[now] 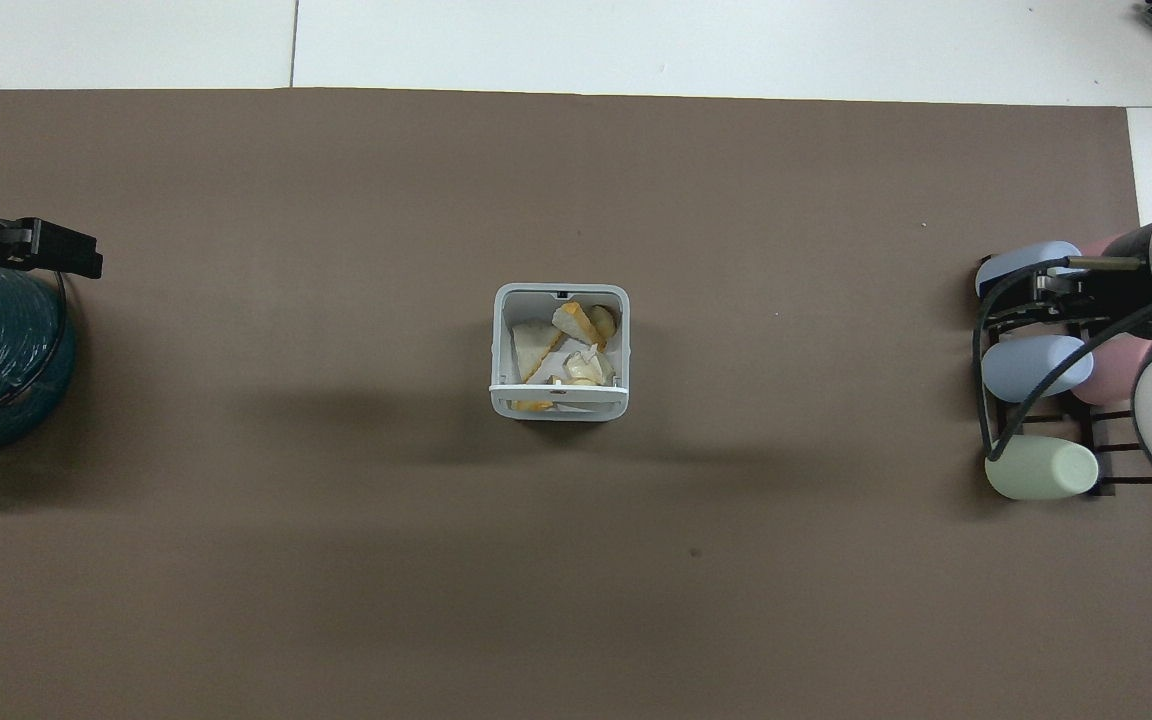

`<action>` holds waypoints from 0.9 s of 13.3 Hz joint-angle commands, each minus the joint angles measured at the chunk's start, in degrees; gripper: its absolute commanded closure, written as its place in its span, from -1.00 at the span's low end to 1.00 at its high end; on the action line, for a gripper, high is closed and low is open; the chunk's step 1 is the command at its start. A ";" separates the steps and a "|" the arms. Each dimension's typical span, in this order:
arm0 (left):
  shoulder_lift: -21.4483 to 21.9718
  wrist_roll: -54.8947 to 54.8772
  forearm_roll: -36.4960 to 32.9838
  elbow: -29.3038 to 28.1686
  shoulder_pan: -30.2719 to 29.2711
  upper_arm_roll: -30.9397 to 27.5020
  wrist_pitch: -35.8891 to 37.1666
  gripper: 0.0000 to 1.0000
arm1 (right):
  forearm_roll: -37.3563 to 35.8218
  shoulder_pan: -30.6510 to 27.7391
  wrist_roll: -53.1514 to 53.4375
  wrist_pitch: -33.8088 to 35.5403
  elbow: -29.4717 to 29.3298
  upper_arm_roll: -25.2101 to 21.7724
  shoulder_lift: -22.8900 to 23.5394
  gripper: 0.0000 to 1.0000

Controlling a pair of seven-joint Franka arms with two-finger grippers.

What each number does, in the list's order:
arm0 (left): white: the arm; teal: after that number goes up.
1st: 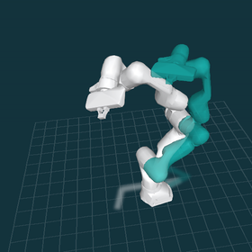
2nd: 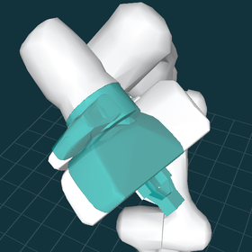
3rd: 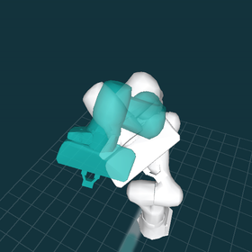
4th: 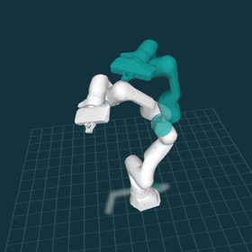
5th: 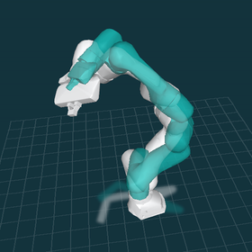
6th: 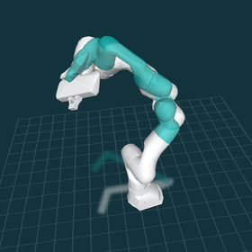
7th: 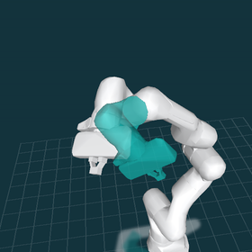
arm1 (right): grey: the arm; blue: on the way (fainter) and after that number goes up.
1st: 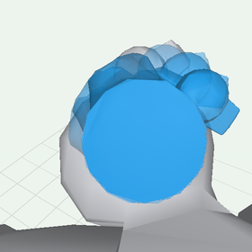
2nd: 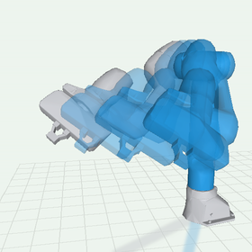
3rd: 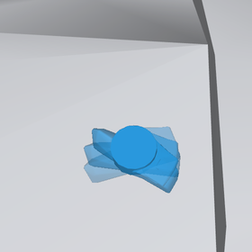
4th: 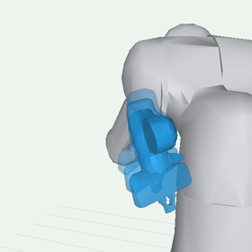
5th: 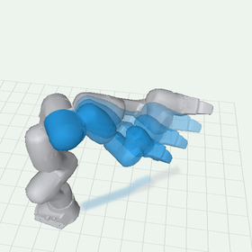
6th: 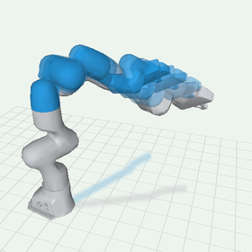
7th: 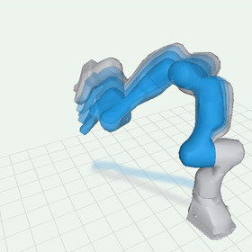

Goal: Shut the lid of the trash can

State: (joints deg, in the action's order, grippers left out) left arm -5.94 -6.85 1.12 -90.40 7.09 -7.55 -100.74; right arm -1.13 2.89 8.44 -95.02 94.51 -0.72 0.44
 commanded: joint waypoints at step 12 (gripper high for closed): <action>7.96 17.01 0.55 -14.27 12.66 0.25 -2.61 -1.00 | 1.40 -0.08 -1.49 -0.96 1.82 -0.42 -1.49 -1.00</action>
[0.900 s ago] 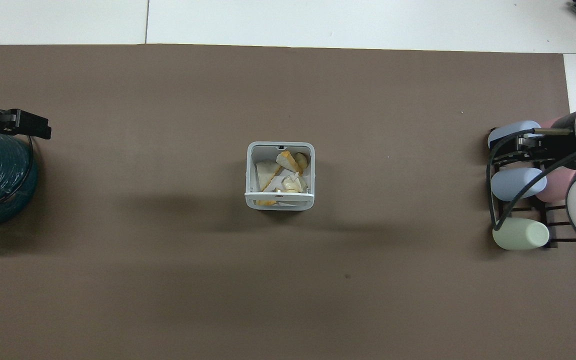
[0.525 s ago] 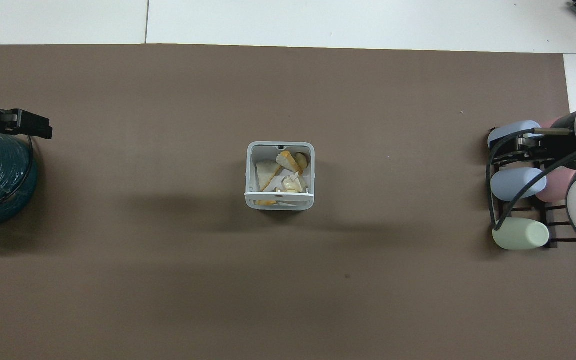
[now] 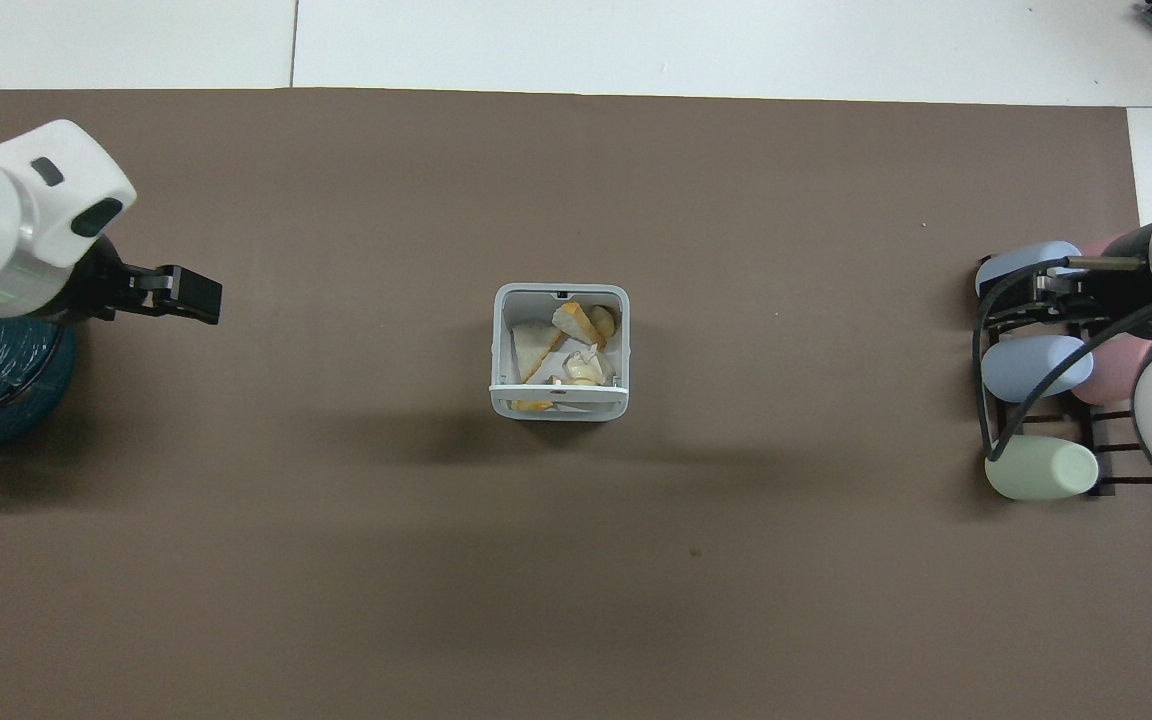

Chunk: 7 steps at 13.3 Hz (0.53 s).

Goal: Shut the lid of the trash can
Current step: 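Move the left gripper toward the raised lid of the trash can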

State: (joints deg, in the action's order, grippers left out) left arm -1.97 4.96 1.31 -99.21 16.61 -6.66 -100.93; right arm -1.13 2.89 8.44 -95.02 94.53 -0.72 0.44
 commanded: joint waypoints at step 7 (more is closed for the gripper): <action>7.33 23.68 0.36 -12.40 14.58 -0.64 -6.38 0.27 | 1.40 -0.08 -1.49 -0.96 1.80 -0.42 -1.50 -1.00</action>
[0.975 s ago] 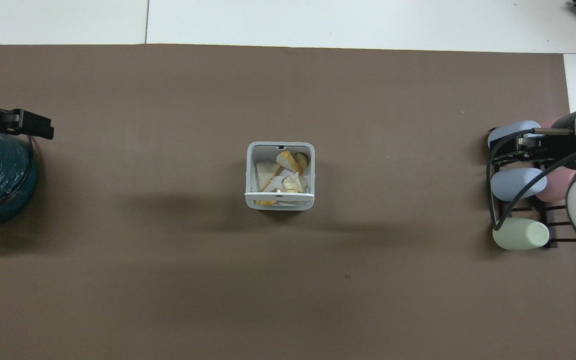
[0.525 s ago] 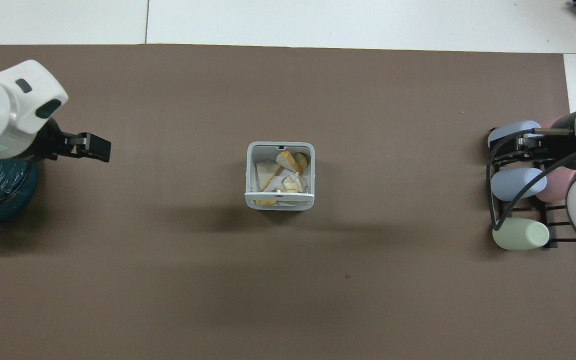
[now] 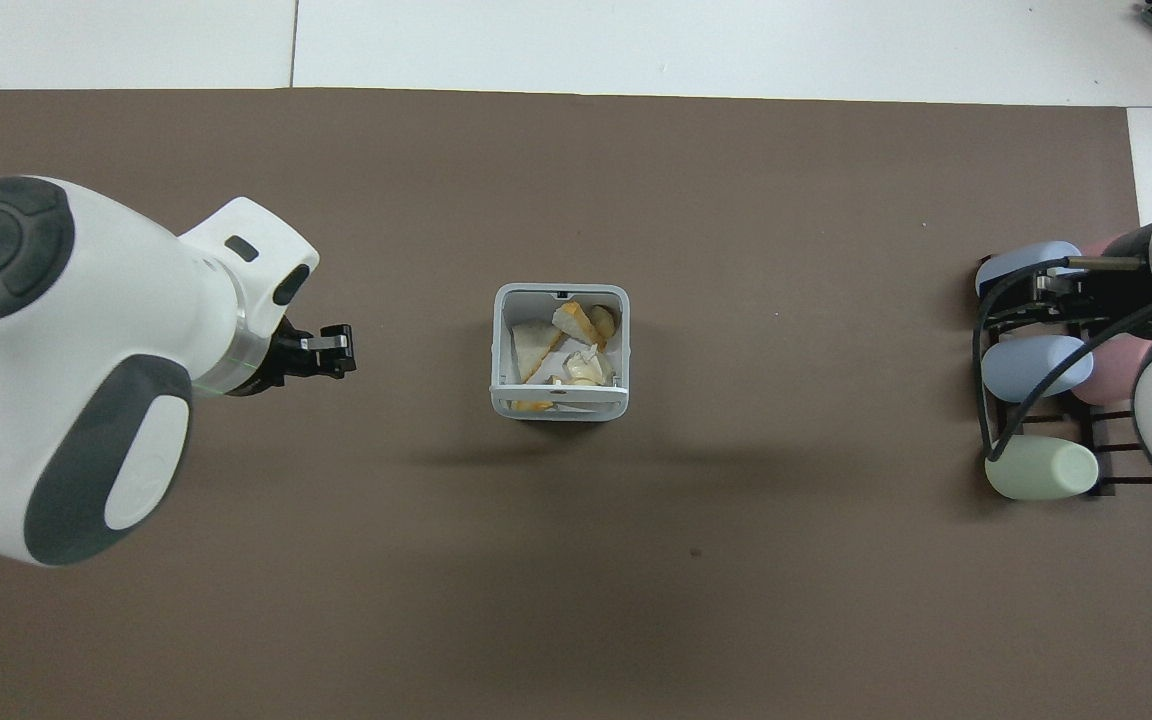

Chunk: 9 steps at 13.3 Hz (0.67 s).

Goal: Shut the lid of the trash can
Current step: 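Move the left gripper toward the raised lid of the trash can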

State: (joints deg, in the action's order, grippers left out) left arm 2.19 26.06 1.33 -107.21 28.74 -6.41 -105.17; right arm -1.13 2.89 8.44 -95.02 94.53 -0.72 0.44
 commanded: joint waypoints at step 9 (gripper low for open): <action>4.67 11.98 0.43 -8.62 9.92 -0.88 -5.29 0.95 | 1.40 -0.08 -1.49 -0.96 1.80 -0.42 -1.49 -1.00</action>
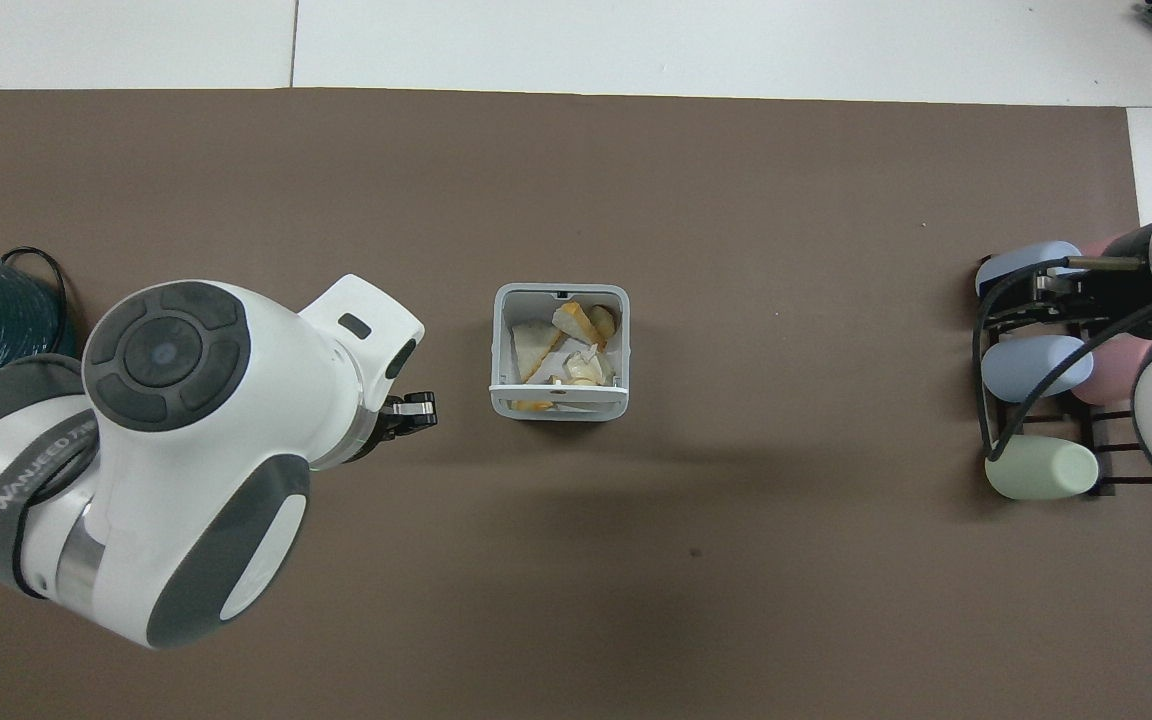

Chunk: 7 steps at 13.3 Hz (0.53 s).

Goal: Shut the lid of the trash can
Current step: 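Move the left gripper toward the raised lid of the trash can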

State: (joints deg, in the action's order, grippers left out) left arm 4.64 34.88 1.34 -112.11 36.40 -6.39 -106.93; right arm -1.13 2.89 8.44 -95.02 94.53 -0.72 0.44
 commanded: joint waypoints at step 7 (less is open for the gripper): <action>-0.23 19.33 0.42 -8.39 6.32 -0.90 -21.71 0.95 | 1.40 -0.08 -1.49 -0.96 1.79 -0.42 -1.50 -1.00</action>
State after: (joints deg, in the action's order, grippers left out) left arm 4.43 50.85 1.34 -118.86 41.86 -6.37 -123.54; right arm -1.13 2.89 8.44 -95.02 94.54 -0.72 0.44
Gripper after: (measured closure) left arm 0.969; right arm 0.000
